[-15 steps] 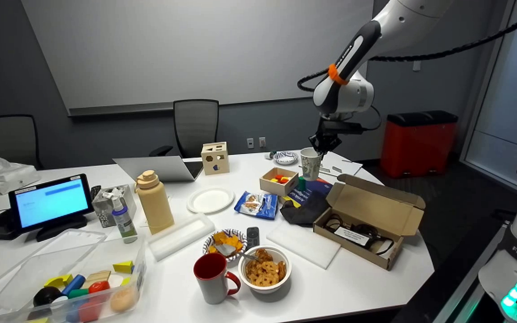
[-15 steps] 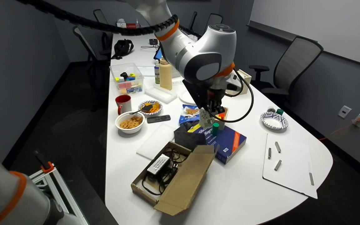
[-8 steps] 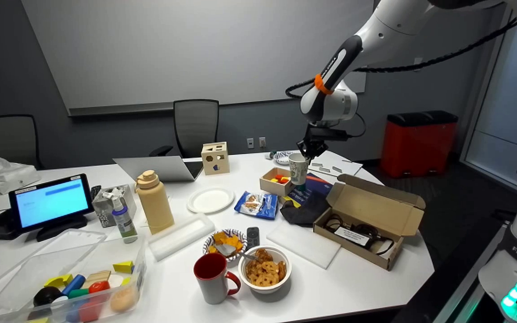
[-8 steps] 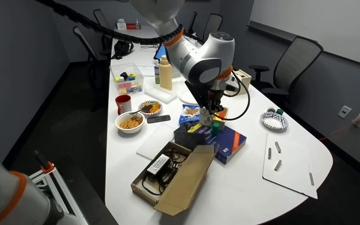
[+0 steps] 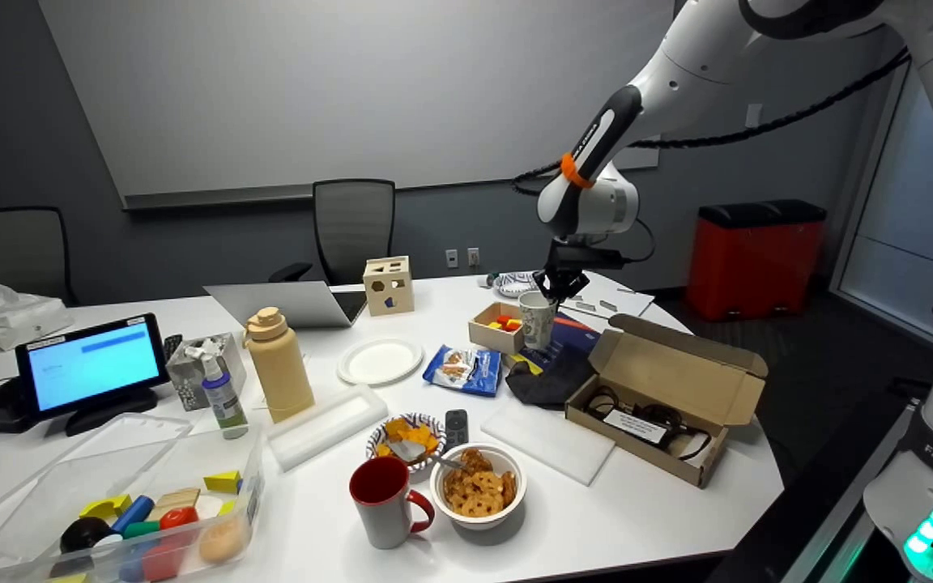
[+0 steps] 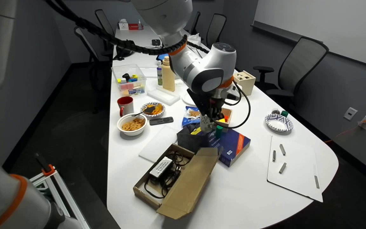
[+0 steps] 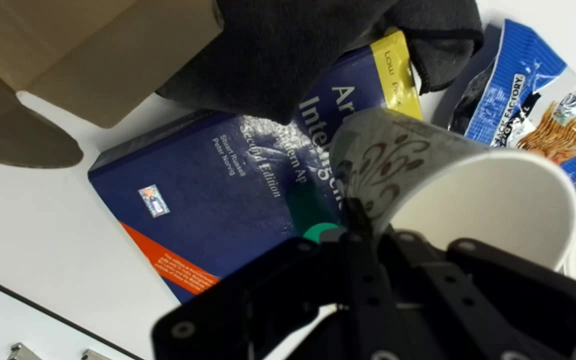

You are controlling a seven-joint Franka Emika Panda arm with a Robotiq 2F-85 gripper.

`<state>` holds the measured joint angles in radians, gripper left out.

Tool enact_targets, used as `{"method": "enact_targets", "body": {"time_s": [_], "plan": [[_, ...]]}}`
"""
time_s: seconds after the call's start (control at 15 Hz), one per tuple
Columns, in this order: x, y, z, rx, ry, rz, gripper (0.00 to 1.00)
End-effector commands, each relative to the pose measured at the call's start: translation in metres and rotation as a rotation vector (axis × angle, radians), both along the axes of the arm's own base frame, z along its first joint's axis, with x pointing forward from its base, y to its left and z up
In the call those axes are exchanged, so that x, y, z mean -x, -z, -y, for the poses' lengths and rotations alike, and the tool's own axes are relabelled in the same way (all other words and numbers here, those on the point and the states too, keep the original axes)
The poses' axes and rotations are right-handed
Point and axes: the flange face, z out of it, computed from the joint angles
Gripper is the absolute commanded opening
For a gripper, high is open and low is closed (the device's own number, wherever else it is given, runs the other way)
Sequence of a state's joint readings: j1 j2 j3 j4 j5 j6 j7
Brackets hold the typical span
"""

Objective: Pick up the cup from the middle of the table and put it on the book

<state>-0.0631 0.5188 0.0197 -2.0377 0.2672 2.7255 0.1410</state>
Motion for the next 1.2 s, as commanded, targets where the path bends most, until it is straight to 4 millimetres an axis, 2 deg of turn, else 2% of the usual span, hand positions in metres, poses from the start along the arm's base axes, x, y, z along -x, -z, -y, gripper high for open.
{"method": "enact_targets", "body": {"time_s": [0.0, 0.33, 0.4, 0.47, 1.0, 1.13], "plan": [[-0.0079, 0.0102, -0.002, 0.012, -0.036, 0.019, 0.01], [-0.0108, 0.0169, 0.0011, 0.018, -0.042, 0.03, 0.01], [-0.011, 0.0173, 0.001, 0.019, -0.042, 0.032, 0.29], [-0.0109, 0.0171, 0.0013, 0.02, -0.041, 0.033, 0.29], [-0.0105, 0.0146, 0.0026, 0.023, -0.044, 0.037, 0.9], [-0.0107, 0.0146, 0.0017, 0.025, -0.046, 0.037, 0.99]]}}
